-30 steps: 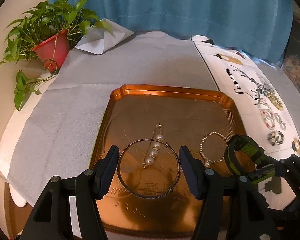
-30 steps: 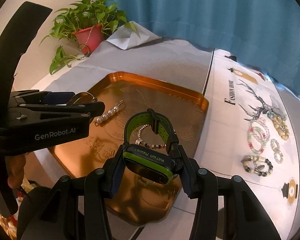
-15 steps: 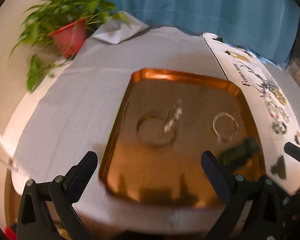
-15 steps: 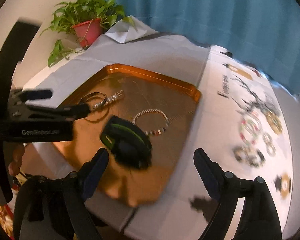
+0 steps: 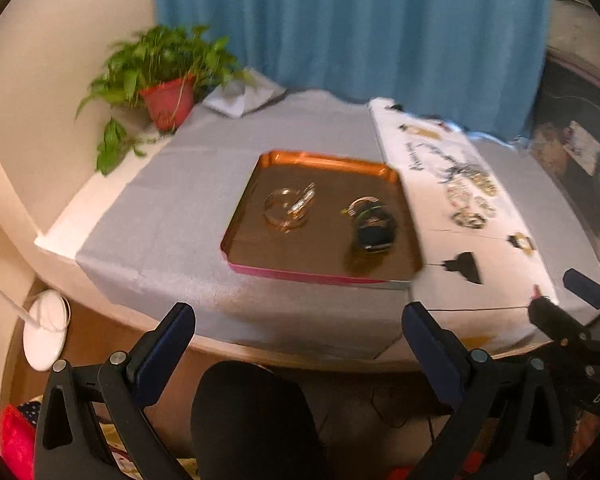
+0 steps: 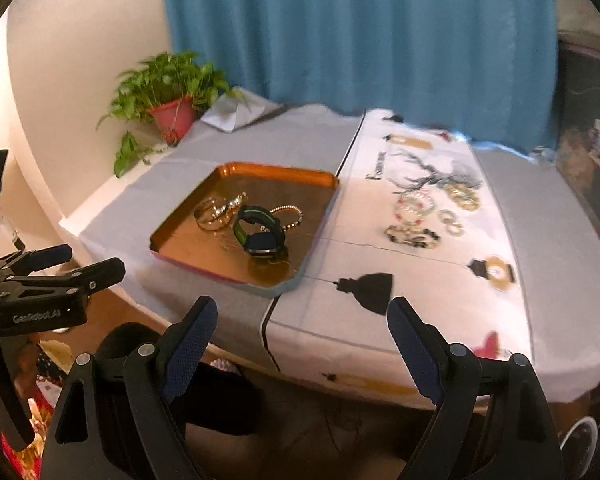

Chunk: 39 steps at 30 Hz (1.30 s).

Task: Organize jewelry

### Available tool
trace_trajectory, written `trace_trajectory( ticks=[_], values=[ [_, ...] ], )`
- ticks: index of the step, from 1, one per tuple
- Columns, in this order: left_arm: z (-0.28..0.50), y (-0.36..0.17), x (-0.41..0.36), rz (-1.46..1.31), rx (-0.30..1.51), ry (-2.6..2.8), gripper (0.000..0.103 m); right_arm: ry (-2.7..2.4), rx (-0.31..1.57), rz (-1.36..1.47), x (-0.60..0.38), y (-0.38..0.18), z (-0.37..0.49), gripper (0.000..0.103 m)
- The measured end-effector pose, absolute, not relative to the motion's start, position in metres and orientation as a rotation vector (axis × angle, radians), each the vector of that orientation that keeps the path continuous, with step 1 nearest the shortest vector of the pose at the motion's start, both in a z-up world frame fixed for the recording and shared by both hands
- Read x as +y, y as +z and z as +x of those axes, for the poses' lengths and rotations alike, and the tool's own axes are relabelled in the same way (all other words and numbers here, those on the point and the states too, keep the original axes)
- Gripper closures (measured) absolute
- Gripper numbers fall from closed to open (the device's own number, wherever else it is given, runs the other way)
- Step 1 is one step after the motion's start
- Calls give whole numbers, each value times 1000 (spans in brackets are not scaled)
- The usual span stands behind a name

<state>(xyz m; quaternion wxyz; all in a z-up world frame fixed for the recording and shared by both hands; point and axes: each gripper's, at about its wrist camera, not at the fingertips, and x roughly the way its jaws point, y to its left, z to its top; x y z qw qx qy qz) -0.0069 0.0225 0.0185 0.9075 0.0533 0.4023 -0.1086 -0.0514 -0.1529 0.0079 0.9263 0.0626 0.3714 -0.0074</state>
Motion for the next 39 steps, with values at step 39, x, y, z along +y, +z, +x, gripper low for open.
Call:
trace_trajectory(
  ticks=[39],
  values=[
    [-88,59,-21,204,723,-316,0,-58,631,201,-172,45,-160,14]
  ],
)
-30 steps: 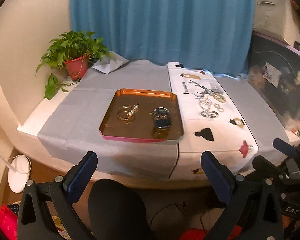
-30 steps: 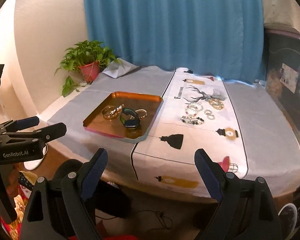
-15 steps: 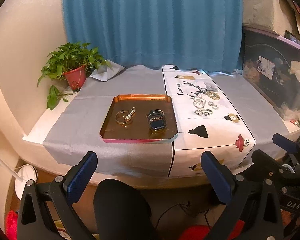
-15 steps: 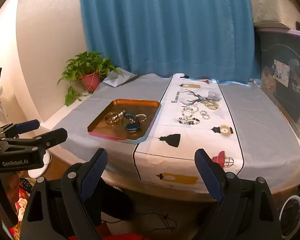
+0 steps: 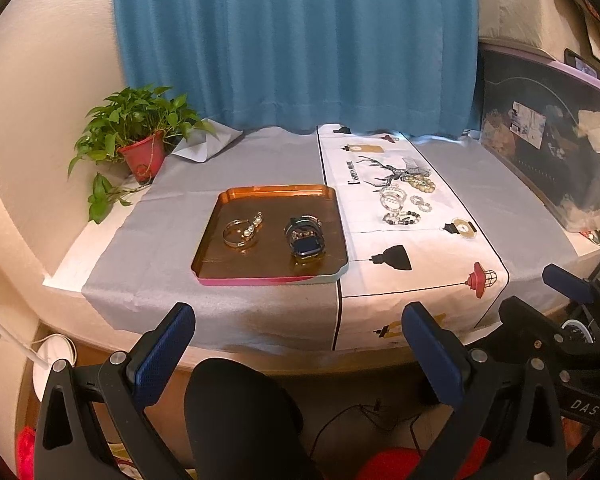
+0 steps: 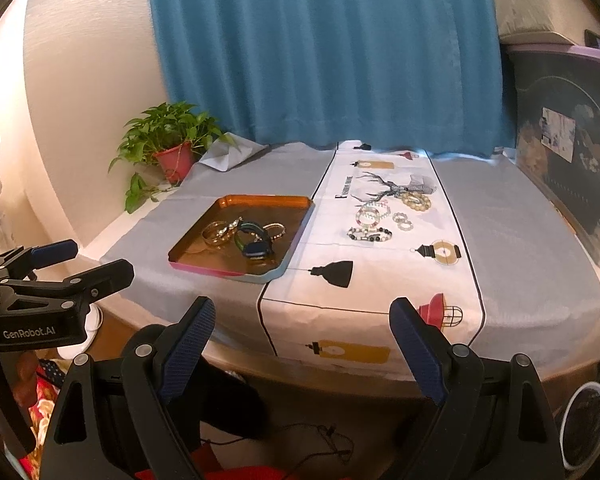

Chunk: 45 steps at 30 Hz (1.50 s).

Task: Organize jewelry

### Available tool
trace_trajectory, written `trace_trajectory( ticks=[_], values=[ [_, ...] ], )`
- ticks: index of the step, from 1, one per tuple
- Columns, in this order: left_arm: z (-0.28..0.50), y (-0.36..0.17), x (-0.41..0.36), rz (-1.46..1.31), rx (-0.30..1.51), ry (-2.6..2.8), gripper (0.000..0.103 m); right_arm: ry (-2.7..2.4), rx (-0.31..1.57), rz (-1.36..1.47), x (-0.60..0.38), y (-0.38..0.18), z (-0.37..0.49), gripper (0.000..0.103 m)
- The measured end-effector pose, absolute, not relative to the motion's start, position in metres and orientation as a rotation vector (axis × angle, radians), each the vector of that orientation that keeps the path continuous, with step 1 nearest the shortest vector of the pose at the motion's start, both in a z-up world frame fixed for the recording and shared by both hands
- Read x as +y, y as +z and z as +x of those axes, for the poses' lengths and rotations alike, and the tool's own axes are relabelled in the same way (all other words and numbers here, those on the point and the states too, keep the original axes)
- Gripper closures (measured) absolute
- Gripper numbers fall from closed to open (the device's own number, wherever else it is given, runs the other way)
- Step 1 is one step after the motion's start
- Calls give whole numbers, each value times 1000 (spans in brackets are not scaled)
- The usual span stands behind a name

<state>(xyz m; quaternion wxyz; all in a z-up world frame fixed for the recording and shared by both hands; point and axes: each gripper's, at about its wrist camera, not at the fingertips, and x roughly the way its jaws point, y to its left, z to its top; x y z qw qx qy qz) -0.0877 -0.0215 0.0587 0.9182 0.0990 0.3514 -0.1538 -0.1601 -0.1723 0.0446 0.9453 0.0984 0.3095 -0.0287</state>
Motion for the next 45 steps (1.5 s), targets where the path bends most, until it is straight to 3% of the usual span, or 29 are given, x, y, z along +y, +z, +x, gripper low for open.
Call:
trace_trajectory(
  ticks=[26,45],
  values=[
    [-64,50,-42,207,770,-316,0,-62,639,219,-197,39,-148,14],
    [11,-6,-92,244,913,-284,0,-343,742,278,-329,-24,-95,14]
  ],
)
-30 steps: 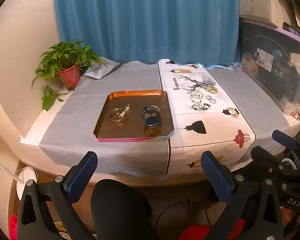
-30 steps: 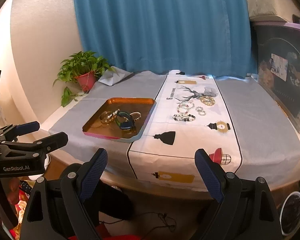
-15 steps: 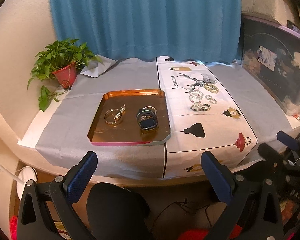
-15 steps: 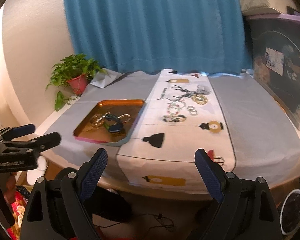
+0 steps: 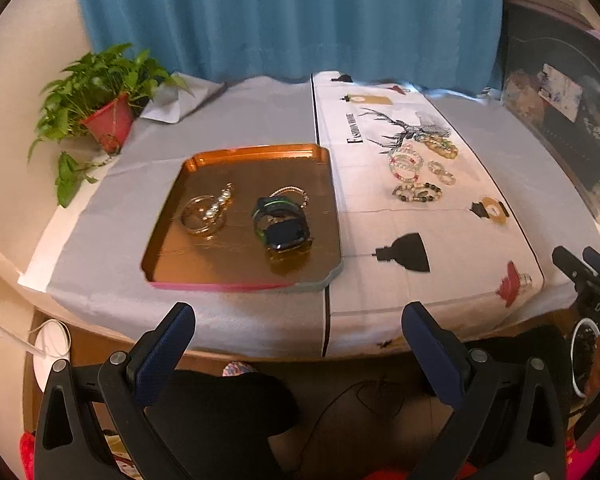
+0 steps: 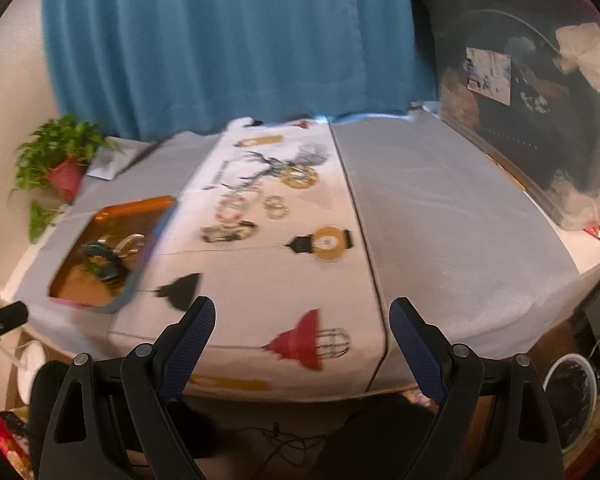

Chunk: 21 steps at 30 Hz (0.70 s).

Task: Organize jewelry

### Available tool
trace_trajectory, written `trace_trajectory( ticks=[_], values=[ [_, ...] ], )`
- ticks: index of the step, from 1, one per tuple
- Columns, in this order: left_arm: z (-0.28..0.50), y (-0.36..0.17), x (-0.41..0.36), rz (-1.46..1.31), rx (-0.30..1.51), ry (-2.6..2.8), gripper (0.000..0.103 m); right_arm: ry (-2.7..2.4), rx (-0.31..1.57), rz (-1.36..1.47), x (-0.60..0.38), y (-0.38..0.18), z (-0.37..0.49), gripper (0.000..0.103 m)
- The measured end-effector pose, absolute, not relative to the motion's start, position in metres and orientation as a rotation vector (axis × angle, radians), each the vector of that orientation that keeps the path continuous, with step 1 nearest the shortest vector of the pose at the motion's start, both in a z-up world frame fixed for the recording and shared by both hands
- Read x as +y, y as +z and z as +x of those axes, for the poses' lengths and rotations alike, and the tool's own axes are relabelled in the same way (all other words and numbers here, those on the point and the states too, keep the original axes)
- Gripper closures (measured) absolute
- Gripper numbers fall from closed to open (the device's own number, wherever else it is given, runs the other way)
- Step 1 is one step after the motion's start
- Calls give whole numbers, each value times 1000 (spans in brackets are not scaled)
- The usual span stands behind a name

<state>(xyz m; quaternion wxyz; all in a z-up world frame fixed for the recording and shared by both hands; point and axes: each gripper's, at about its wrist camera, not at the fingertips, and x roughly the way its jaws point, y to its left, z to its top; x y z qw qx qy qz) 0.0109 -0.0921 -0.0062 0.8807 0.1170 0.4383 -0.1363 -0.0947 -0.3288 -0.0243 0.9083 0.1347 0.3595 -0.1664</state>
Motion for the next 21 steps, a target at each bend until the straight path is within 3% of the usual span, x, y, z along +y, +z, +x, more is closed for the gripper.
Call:
trace_trajectory(
  ticks=[13,21],
  values=[
    [144,-33,-227,340,955,-429,0,-352,815,121,-376,-72,15,14],
    [228,-88,-281,344,1164,-505,0,-216,878,12,-383,-93,111,14]
  ],
)
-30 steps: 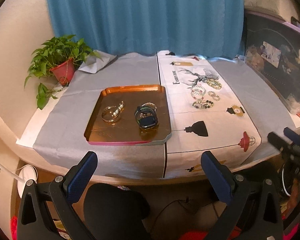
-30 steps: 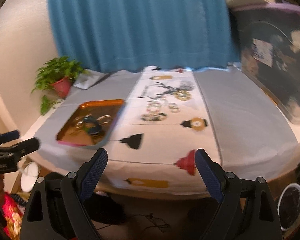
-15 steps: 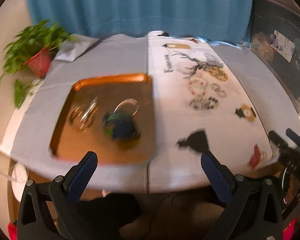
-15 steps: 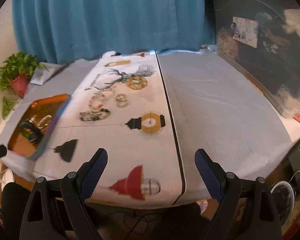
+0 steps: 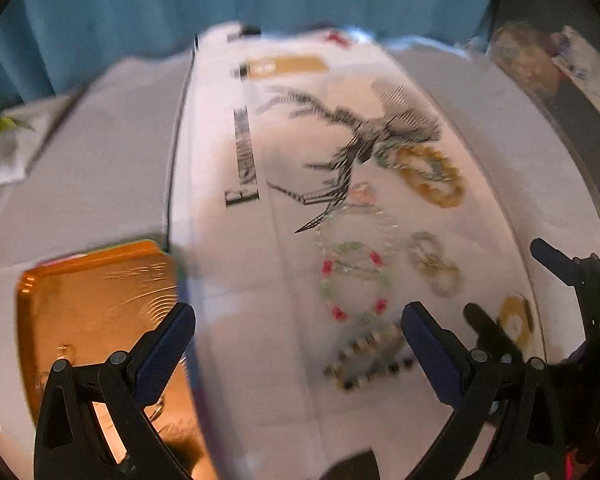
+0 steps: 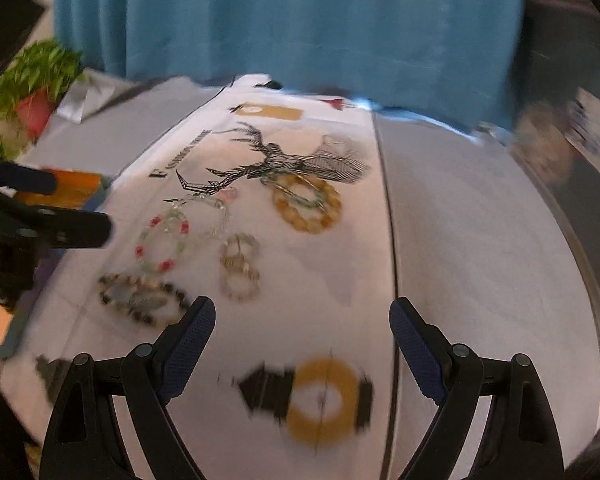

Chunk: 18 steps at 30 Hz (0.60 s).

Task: Organize jewelry
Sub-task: 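Grasp the pink-and-green bead bracelet with the left tool while the right tool grasps a thin gold chain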

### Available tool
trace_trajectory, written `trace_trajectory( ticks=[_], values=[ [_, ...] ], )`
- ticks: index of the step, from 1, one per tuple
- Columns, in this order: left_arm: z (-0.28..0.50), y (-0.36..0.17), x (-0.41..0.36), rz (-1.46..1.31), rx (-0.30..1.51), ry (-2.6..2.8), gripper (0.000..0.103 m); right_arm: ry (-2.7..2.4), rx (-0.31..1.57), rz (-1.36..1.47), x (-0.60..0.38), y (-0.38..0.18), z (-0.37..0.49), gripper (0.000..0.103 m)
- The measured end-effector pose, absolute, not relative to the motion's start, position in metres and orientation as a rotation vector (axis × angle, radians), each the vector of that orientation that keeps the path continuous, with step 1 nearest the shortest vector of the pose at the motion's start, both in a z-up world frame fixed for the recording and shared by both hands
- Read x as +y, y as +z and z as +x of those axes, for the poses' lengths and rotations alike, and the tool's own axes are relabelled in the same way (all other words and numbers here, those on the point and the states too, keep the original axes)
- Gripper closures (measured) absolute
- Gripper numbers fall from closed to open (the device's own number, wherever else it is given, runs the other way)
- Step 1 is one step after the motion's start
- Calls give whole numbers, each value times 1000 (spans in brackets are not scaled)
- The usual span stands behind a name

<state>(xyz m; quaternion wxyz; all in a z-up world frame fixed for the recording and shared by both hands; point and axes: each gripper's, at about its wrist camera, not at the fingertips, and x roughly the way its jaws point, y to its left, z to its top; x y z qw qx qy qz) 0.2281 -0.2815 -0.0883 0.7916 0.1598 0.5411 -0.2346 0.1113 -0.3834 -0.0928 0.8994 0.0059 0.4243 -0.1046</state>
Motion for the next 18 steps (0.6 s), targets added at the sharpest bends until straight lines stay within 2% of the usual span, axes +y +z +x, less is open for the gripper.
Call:
trace_trajectory(
  ticks=[6,11,12,14,15,16,17,18],
  values=[
    [256,-128,-288,367,1273,-492,2,-142,958,1,-383,-120,154,14],
    [255,-129,-293,384,1238,-500,2,-141,942,84,-394,-127,163,8],
    [254,-129,-295,386,1234,-501,7,-142,942,92,-395,-127,164,8],
    [246,-118,-301,396,1178,-557,48,-143,942,86,-394,-128,165,12],
    [244,-114,-306,407,1169,-607,102,-131,933,85,-394,-127,164,19],
    [242,-113,-309,405,1188,-645,100,-117,913,77,-392,-124,162,53],
    [241,-112,-309,383,1206,-672,99,-96,898,61,-390,-121,159,94],
    [238,-109,-308,360,1213,-689,99,-70,901,39,-386,-120,158,96]
  ],
)
